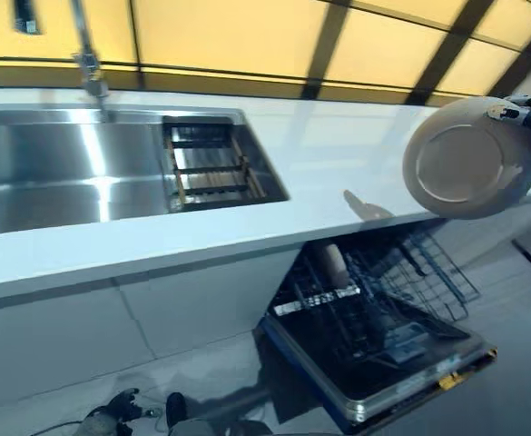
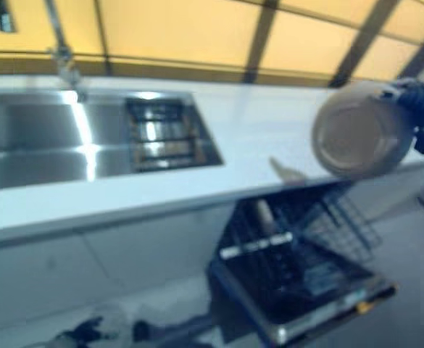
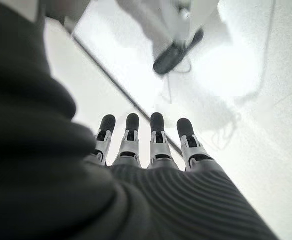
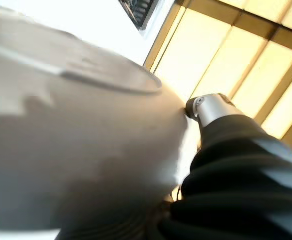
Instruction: Take plates into dishwasher
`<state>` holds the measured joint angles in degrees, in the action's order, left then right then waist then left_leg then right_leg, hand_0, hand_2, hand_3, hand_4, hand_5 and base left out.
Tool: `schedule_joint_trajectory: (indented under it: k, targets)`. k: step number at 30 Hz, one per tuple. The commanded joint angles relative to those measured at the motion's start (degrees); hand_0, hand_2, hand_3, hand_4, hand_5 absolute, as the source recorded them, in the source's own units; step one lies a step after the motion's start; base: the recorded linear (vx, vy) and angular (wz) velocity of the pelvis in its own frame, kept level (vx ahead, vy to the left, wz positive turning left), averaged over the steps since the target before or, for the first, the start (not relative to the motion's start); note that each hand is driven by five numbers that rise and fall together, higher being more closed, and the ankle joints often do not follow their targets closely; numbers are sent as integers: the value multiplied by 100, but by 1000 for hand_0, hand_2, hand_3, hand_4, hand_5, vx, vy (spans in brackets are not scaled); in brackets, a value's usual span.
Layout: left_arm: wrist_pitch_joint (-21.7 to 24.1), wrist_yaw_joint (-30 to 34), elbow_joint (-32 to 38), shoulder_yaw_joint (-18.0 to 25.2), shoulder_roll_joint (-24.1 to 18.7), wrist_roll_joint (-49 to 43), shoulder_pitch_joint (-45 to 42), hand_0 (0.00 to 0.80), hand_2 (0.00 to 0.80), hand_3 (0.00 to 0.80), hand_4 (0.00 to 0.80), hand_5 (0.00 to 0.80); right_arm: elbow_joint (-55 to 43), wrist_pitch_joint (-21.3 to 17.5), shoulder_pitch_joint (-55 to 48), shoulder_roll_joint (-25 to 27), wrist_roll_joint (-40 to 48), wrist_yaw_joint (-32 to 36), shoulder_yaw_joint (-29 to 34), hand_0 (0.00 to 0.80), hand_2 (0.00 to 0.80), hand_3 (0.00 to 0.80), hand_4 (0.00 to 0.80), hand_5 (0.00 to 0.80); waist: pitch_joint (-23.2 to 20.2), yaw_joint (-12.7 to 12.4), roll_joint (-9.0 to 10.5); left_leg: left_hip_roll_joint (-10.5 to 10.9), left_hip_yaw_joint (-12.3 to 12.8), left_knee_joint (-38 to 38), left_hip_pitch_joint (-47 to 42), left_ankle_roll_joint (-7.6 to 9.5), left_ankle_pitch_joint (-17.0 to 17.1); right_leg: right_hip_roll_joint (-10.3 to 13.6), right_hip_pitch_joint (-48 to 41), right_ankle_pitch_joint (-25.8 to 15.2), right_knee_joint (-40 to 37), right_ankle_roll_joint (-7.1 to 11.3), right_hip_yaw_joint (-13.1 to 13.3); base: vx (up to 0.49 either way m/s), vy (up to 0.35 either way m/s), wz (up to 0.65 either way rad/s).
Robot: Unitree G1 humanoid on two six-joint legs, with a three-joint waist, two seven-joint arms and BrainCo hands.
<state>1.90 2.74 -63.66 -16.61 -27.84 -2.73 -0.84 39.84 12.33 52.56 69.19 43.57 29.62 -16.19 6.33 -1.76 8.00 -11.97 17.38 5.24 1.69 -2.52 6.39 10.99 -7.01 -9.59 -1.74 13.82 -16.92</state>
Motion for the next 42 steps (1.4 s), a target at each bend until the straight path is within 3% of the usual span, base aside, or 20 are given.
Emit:
schedule_joint_trajectory:
  k: [1, 7, 14, 22, 30, 42]
  targets:
    - [224, -66, 14, 170, -204, -28, 139, 0, 0, 0, 0, 0, -174, -211, 379, 489, 429, 39, 153, 800, 800, 800, 800, 800, -107, 123, 259, 477, 405, -24, -585, 42, -535, 280, 174, 128, 335, -15, 92, -39, -271, -36]
    - [395, -55, 32, 106, -46, -181, 112, 0, 0, 0, 0, 0, -274, -121, -96, 640, 454, 89, 571, 800, 800, 800, 800, 800, -143, 244, 217, 353, 323, -24, -539, -111, -420, -71, 170, 451, -9, -210, 201, -30, -187, -10]
    - [435, -42, 5, 47, 48, -345, 193, 0, 0, 0, 0, 0, -539, -59, -838, 585, 344, 102, 1120, 800, 800, 800, 800, 800, -72, 373, 119, 322, 205, -24, -487, -253, -357, -206, 260, 388, -277, -342, 350, -44, -123, -7]
    - [445, 70, -66, -38, 86, -431, 433, 0, 0, 0, 0, 0, -1010, 37, -1647, 107, 277, -171, 1717, 800, 800, 800, 800, 800, 119, 532, -94, 318, 129, -24, -446, -335, -323, -214, 419, 402, -306, -421, 484, -68, -62, 6]
    - [474, 79, 46, -259, 198, -240, 649, 0, 0, 0, 0, 0, -1112, 76, -1707, -411, 318, -624, 1740, 800, 800, 800, 800, 800, 363, 632, -343, 315, 54, -24, -282, -411, -263, -192, 632, 403, -325, -476, 582, -61, -29, 1]
    - [363, 93, 252, -470, 336, -98, 791, 0, 0, 0, 0, 0, -1308, -210, -1909, -1166, 502, -1535, 1979, 800, 800, 800, 800, 800, 654, 658, -605, 322, -69, -24, -193, -426, -210, -141, 745, 506, -131, -555, 482, -11, 3, 3]
